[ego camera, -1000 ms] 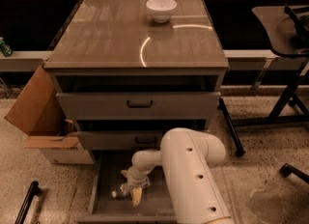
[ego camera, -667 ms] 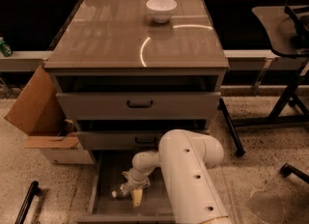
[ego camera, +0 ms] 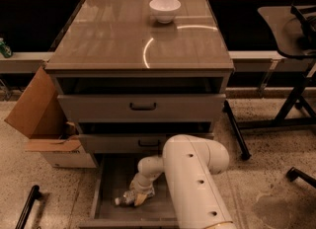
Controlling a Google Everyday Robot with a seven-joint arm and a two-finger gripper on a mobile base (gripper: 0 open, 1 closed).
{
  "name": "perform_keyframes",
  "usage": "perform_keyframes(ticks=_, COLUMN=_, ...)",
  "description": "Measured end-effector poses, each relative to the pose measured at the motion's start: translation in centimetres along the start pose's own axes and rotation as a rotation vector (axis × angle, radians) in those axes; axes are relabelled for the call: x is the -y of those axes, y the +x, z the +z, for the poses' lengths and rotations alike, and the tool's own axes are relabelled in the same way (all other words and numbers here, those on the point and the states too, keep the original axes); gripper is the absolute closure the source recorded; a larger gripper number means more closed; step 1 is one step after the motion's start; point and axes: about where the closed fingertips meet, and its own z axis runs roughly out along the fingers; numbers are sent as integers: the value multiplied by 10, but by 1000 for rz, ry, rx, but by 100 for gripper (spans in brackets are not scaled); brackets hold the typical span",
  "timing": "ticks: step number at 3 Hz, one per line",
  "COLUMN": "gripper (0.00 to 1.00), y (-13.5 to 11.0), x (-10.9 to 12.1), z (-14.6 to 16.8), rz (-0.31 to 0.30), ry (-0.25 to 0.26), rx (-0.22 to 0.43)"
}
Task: Pick blue plastic bottle from bottom drawer and place on counter
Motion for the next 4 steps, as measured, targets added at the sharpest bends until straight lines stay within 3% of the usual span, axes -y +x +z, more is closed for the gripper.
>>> perform_keyframes(ticks=1, gripper=65, y=5, x=0, z=6, rz=8, ry=-7, rx=-2)
perform_keyframes(ticks=2, gripper=88, y=3, x=-1, z=-2, rz=-1, ry=18, rx=19)
perform_keyframes(ticks=3, gripper=100, y=-7, x=-6, z=-71, rz=-71, ry=154, rx=89)
perform_keyframes(ticks=4, gripper=100, y=4, x=-31, z=-134, rz=-114, ry=255, rx=141)
